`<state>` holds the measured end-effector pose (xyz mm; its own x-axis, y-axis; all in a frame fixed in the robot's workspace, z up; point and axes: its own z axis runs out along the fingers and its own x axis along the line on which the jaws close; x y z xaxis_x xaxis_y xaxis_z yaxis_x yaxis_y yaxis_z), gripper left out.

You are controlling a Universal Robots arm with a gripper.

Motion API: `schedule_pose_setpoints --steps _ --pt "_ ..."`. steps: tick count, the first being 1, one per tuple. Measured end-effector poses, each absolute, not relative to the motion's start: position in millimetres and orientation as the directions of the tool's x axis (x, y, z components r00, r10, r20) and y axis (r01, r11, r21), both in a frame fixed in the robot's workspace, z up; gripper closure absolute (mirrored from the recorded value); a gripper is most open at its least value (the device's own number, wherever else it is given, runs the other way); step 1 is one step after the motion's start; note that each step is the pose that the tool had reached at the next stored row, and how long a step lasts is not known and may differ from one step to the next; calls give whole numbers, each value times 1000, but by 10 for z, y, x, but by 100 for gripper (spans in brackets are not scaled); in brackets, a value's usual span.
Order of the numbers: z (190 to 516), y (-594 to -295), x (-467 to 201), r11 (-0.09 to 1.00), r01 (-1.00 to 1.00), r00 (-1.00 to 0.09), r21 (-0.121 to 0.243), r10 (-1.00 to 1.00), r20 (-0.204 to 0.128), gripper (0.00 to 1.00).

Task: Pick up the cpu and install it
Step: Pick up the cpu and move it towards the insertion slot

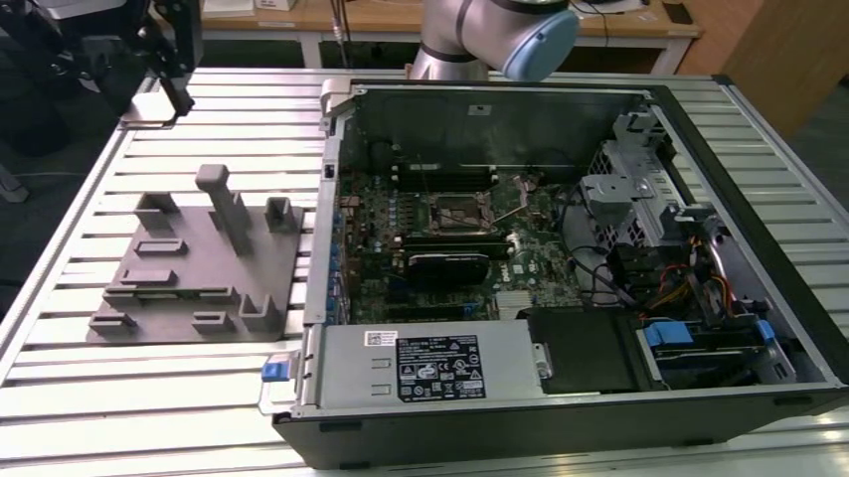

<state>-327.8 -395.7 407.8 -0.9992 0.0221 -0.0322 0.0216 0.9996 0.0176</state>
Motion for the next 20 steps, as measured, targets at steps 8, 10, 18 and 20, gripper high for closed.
schedule_pose_setpoints --steps 8,10,18,20 --pt "4078 -3957 -3109 1000 22 -999 18 22 -32 46" --pt "4078 -3957 -3068 1000 22 -999 18 22 -32 46" --pt "4078 -3957 -2912 1000 22 -999 18 22 -32 46" --pt "4078 -3957 -2867 1000 22 -999 18 22 -32 46"
